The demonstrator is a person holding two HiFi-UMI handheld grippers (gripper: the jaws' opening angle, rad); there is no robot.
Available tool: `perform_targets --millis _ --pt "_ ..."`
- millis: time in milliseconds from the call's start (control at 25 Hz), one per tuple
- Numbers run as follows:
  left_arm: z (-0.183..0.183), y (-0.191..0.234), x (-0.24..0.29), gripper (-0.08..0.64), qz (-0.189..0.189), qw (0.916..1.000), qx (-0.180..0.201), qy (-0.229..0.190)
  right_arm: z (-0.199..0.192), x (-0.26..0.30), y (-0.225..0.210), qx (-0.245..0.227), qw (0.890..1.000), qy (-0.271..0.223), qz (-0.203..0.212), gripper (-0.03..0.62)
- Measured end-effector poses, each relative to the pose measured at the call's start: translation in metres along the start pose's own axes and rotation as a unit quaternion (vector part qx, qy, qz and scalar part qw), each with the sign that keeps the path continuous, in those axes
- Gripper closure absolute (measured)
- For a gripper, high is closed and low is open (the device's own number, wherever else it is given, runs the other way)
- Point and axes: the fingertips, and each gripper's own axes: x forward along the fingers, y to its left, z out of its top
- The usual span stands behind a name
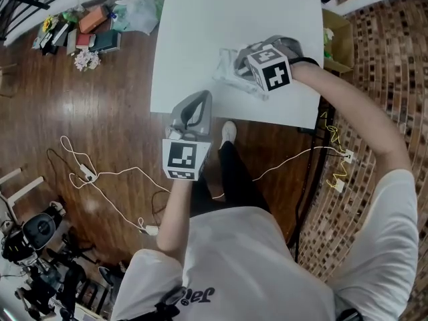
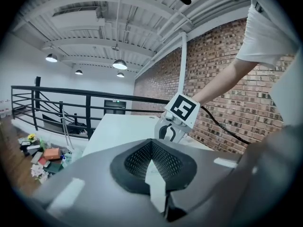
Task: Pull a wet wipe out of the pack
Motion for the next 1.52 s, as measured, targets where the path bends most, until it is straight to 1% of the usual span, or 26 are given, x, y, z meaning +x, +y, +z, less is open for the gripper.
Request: perform_targets --millis 160,280,320,360,600,840,1040,1240,1360,1440,1480,1520 --pt "-0.004 0.003 -0.005 0.545 0.003 1.0 -0.005 0.0 -0.001 0.007 -0.001 -0.027 0.999 0.024 -0.025 0.552" --pt "-0.006 0.003 -0.008 0.545 0.004 1.0 -0.009 0.0 -0.002 0.01 -0.003 -0.031 0.997 0.023 -0.062 0.58" --pt "-0.007 0.003 -0.009 0.545 0.003 1.0 -0.008 0.001 -0.002 0.011 -0.003 -0.031 0.997 0.021 -0.072 0.603" --pt "-0.007 0.003 -0.009 0.545 0.002 1.0 -0.008 0.002 -0.002 0.011 -0.003 -0.029 0.996 0.019 -0.079 0.603" --pt "-0.007 -0.003 -0.009 0.545 -0.007 1.0 -0.004 0.001 0.001 -0.001 -0.003 0.012 0.996 -0.006 -0.086 0.604" --pt "-0.006 -0.017 -0.009 0.545 -0.023 0.9997 0.0 0.001 0.005 -0.028 0.0 0.036 0.994 -0.025 -0.102 0.604" --pt "-0.004 -0.023 -0.006 0.545 -0.028 0.9996 0.001 0.0 0.001 -0.047 0.005 0.054 0.992 -0.038 -0.112 0.604" --pt "0.004 -0.028 -0.003 0.545 -0.034 0.9994 0.005 -0.005 0.016 -0.085 0.004 0.074 0.985 -0.068 -0.143 0.604" --pt "0.009 -0.032 0.001 0.545 -0.039 0.9992 0.005 -0.008 0.02 -0.106 -0.003 0.088 0.98 -0.075 -0.162 0.604" --pt "0.01 -0.037 0.004 0.545 -0.04 0.9992 0.002 -0.007 0.018 -0.1 -0.005 0.113 0.978 -0.079 -0.159 0.601" --pt "0.01 -0.04 0.005 0.545 -0.042 0.9991 0.001 -0.006 0.016 -0.09 -0.003 0.124 0.978 -0.079 -0.149 0.6" --pt "0.011 -0.044 0.006 0.545 -0.045 0.999 0.002 -0.005 0.015 -0.078 0.001 0.131 0.979 -0.077 -0.134 0.57"
